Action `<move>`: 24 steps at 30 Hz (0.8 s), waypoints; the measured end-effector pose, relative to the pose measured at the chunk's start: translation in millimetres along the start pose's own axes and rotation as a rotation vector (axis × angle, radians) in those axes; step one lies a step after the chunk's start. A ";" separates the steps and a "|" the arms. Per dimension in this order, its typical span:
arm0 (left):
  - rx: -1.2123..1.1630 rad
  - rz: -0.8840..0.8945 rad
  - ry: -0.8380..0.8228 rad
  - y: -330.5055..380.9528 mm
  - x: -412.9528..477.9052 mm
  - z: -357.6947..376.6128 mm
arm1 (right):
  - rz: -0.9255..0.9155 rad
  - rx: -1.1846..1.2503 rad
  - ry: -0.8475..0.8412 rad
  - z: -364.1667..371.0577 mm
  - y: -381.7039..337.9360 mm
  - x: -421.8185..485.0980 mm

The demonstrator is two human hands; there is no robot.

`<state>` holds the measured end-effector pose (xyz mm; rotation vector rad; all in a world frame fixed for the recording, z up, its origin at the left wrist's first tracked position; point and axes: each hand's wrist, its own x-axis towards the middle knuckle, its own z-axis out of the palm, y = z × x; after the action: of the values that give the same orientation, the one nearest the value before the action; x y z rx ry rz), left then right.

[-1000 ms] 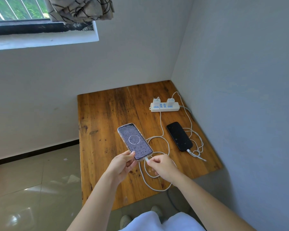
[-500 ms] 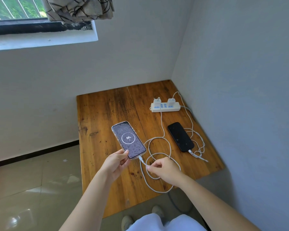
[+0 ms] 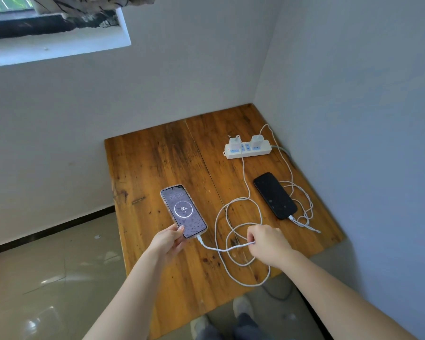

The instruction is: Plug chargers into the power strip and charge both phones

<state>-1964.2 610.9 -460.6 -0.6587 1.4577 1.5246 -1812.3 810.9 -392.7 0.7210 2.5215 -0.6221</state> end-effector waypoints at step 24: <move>0.376 0.026 0.251 -32.1 57.1 16.5 | 0.175 0.062 -0.068 34.2 -15.6 1.5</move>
<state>-1959.0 637.4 -522.5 -0.6177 1.8889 1.1691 -1812.6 781.6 -416.2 0.9154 2.3551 -0.6537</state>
